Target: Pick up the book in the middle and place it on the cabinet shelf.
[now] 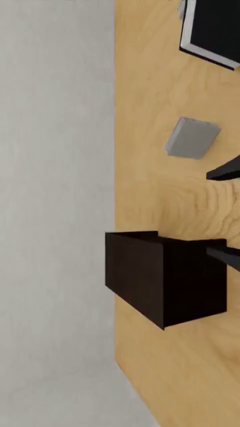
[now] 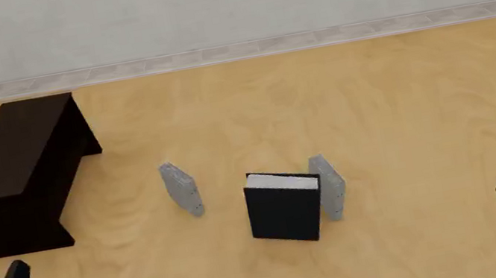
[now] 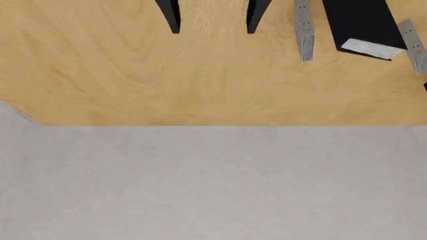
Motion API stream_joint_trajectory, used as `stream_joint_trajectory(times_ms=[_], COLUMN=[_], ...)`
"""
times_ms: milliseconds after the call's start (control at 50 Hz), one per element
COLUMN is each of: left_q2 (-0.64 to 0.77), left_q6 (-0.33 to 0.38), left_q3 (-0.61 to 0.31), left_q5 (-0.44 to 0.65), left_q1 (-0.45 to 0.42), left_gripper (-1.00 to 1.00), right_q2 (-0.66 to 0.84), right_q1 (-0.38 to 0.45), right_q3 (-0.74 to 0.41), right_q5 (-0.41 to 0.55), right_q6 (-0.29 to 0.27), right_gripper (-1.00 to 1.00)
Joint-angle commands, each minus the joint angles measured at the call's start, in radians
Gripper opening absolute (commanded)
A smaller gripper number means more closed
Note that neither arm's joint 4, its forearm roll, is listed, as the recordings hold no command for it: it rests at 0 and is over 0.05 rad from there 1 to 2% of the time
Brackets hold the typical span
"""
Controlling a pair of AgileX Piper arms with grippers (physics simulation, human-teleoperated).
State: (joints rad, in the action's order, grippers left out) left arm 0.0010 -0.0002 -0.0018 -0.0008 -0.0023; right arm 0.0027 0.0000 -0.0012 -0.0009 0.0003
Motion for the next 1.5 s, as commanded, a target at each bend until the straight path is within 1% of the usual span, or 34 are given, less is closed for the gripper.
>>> stream_joint_trajectory(times_ms=[20,80,100,120,140,160,180,200,300,400,580,660,700,720,780,840,860,880,920,960,1040,1060,1080,1100,1120,1140,1160,1280,1300,1340,1380,1440,1480,1500], left_q2=[0.000,0.022,0.092,0.098,0.081,0.098,0.119,0.154,0.211,0.319,0.426,0.474,0.488,0.502,0.522,0.514,0.537,0.535,0.572,0.597,0.632,0.634,0.662,0.666,0.667,0.770,0.783,0.881,0.894,0.907,0.926,0.957,0.970,0.978], left_q6=[-0.003,-0.030,-0.086,-0.086,-0.058,-0.055,-0.057,-0.085,-0.060,-0.076,-0.032,-0.003,-0.010,0.022,-0.011,0.011,-0.014,0.021,0.006,0.020,0.012,0.059,0.042,0.070,0.070,0.139,0.162,0.221,0.248,0.241,0.289,0.291,0.324,0.306], left_q3=[-0.004,-0.013,-0.018,-0.017,-0.024,-0.044,-0.055,-0.077,-0.144,-0.181,-0.232,-0.266,-0.279,-0.284,-0.311,-0.330,-0.345,-0.355,-0.367,-0.381,-0.391,-0.390,-0.399,-0.400,-0.400,-0.424,-0.426,-0.493,-0.501,-0.517,-0.530,-0.569,-0.579,-0.596], left_q5=[-0.004,0.002,-0.044,-0.051,-0.046,-0.063,-0.077,-0.097,-0.110,-0.165,-0.216,-0.222,-0.199,-0.196,-0.177,-0.164,-0.157,-0.152,-0.148,-0.156,-0.175,-0.191,-0.203,-0.214,-0.214,-0.267,-0.275,-0.277,-0.277,-0.274,-0.272,-0.265,-0.273,-0.258], left_q1=[-0.013,-0.017,-0.007,-0.007,-0.021,-0.032,-0.027,-0.022,-0.070,-0.100,-0.185,-0.240,-0.315,-0.325,-0.354,-0.376,-0.389,-0.414,-0.446,-0.467,-0.479,-0.473,-0.467,-0.464,-0.464,-0.505,-0.513,-0.560,-0.571,-0.567,-0.588,-0.581,-0.582,-0.584], left_gripper=[1.00,1.00,1.00,1.00,1.00,1.00,1.00,1.00,1.00,1.00,1.00,1.00,1.00,1.00,1.00,1.00,1.00,1.00,1.00,1.00,1.00,1.00,1.00,1.00,1.00,1.00,1.00,1.00,1.00,1.00,1.00,1.00,1.00,1.00], right_q2=[0.004,0.004,0.005,0.005,0.005,0.005,0.006,0.005,0.009,0.009,0.007,0.011,0.011,0.007,0.009,0.012,0.007,0.010,0.009,0.008,0.011,0.011,0.009,0.009,0.009,0.009,0.008,0.009,0.008,0.008,0.008,0.008,0.008,0.008], right_q1=[0.000,0.000,0.000,0.000,0.000,0.000,0.000,0.000,0.000,0.000,0.000,0.000,0.000,0.000,0.000,0.000,0.000,0.000,0.000,0.000,0.000,0.000,0.000,0.000,0.000,0.000,0.000,0.000,0.000,0.000,-0.001,0.000,0.000,-0.001], right_q3=[-0.003,-0.003,-0.003,-0.003,-0.004,-0.004,-0.004,-0.004,-0.002,-0.002,-0.003,-0.001,-0.002,-0.003,-0.001,-0.001,-0.003,-0.001,-0.002,-0.002,-0.001,-0.002,-0.002,-0.002,-0.002,-0.002,-0.001,-0.001,-0.001,-0.001,-0.001,-0.001,-0.001,-0.001], right_q5=[0.000,0.001,-0.001,-0.001,0.000,-0.001,-0.001,0.000,-0.006,-0.006,-0.003,-0.009,-0.007,-0.002,-0.007,-0.010,-0.003,-0.008,-0.005,-0.005,-0.008,-0.008,-0.006,-0.006,-0.006,-0.005,-0.006,-0.007,-0.006,-0.006,-0.005,-0.005,-0.005,-0.005], right_q6=[0.000,0.002,0.003,0.003,0.001,0.002,0.002,0.002,0.002,0.002,0.002,0.002,0.002,0.002,0.002,0.002,0.002,0.002,0.002,0.002,0.002,0.002,0.002,0.002,0.002,0.002,0.002,0.003,0.003,0.002,0.002,0.003,0.003,0.002], right_gripper=[1.00,1.00,1.00,1.00,1.00,1.00,1.00,1.00,1.00,1.00,1.00,1.00,1.00,1.00,1.00,1.00,1.00,1.00,1.00,1.00,1.00,1.00,1.00,1.00,1.00,1.00,1.00,1.00,1.00,1.00,1.00,1.00,1.00,1.00])
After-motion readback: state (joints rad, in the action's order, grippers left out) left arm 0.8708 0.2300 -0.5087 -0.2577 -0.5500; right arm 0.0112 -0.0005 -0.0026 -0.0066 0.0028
